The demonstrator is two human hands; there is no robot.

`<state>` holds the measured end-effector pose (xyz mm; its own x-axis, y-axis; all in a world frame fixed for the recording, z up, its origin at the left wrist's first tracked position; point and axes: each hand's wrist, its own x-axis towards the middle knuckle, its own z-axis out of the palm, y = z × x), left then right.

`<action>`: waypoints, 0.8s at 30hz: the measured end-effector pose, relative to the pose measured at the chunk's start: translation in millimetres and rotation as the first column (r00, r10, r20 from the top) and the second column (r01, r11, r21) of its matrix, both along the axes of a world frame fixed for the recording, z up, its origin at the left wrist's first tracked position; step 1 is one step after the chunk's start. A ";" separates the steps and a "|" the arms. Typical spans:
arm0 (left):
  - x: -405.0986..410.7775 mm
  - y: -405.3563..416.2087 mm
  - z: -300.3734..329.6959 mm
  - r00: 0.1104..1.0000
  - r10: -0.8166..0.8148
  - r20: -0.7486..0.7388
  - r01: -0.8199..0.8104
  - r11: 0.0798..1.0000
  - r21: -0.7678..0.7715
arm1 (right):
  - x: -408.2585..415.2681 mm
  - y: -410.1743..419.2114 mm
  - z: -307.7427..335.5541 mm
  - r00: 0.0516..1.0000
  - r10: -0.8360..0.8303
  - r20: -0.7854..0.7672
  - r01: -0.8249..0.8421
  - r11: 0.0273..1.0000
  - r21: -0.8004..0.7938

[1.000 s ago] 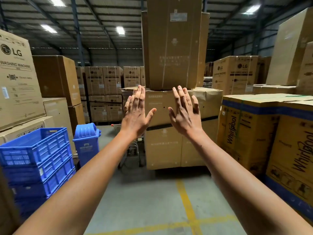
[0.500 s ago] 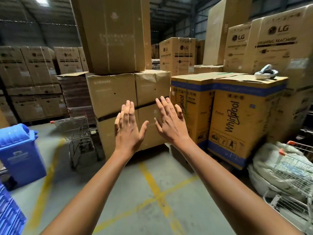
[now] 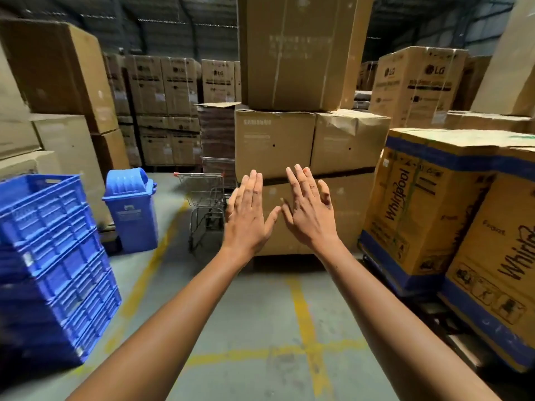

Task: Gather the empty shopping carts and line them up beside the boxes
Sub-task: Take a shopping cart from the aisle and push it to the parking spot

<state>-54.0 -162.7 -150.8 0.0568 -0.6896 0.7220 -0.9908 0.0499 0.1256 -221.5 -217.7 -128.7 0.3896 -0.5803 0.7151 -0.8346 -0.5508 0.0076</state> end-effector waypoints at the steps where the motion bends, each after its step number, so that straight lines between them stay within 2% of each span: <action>1: 9.0 -6.8 -3.8 1.000 0.019 0.012 -0.019 1.000 0.009 | 9.3 -9.7 -3.0 1.000 0.012 0.006 -0.012 1.000 0.003; 8: 98.4 -104.2 -38.0 0.986 0.161 -0.032 -0.159 0.985 0.063 | 103.1 -121.6 -43.0 0.993 0.121 0.002 -0.121 0.991 0.052; 16: 229.6 -264.4 -52.8 0.980 0.189 -0.064 -0.181 0.977 0.115 | 247.9 -299.3 -65.9 0.983 0.183 -0.019 -0.179 0.974 0.138; 21: 321.9 -372.8 -47.8 0.980 0.199 0.023 -0.201 0.971 0.132 | 342.4 -414.5 -64.2 0.984 0.176 -0.023 -0.169 0.971 0.166; 24: 370.3 -425.6 -55.0 0.979 0.202 0.011 -0.202 0.968 0.148 | 389.2 -471.4 -73.4 0.987 0.161 0.001 -0.158 0.965 0.209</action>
